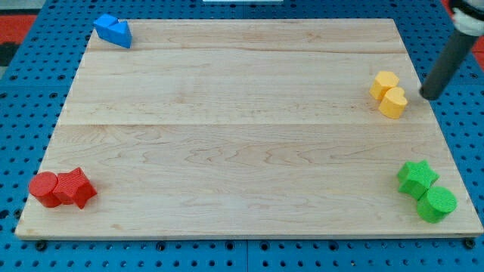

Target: Move the yellow heart to the bottom center of the board

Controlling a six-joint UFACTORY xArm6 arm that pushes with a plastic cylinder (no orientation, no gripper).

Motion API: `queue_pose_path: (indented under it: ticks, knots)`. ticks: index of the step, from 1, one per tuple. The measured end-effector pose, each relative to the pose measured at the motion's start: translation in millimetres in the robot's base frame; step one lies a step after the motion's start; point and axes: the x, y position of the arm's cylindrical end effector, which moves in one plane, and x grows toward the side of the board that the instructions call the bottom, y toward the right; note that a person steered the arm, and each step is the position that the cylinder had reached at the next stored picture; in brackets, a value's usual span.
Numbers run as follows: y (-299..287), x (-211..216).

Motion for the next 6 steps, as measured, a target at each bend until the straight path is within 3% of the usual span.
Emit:
queue_pose_path:
  ticks: [2, 3, 6]
  knots:
    - [-155.3, 6.3]
    - [-200.4, 8.6]
    - [-51.3, -16.2]
